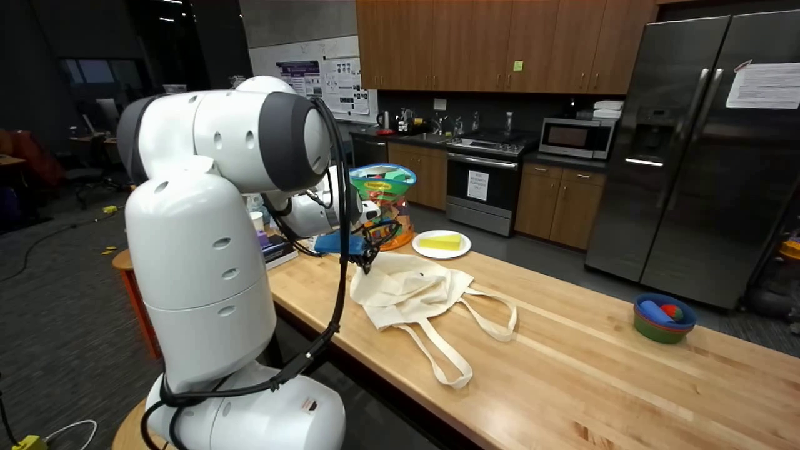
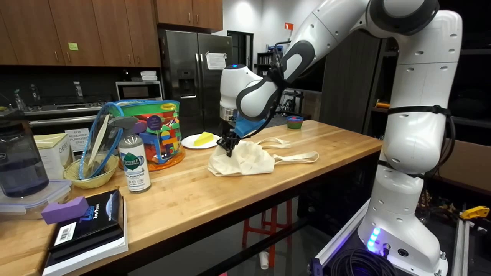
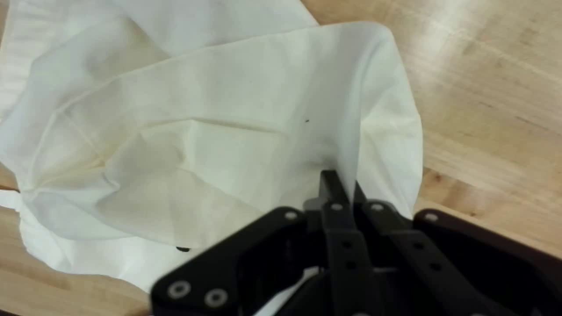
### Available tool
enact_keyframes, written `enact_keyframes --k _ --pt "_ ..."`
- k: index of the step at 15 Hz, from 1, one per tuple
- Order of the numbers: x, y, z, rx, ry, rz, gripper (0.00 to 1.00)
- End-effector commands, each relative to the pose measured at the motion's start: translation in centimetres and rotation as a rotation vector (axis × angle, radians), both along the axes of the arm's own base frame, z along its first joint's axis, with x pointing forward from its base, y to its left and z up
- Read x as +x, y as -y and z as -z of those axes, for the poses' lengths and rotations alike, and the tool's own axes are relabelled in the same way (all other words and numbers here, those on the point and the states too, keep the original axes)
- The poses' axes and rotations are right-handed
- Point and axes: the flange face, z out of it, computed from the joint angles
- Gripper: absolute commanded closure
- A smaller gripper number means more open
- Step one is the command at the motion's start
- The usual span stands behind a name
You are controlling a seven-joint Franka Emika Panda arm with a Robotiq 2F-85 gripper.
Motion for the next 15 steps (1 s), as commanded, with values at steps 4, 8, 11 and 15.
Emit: enact_keyframes --k 4,8,11,15 --pt "-3.9 -3.0 0.1 0.008 -0.001 0.013 0.99" --pt "-3.8 -2.7 -0.5 0.028 0.008 0.062 0.99" --pt "-2.8 -1.3 -1.6 0.061 0.014 0.109 0.99" --pt "-0.9 1.7 -3.1 0.101 0.025 0.177 0.99"
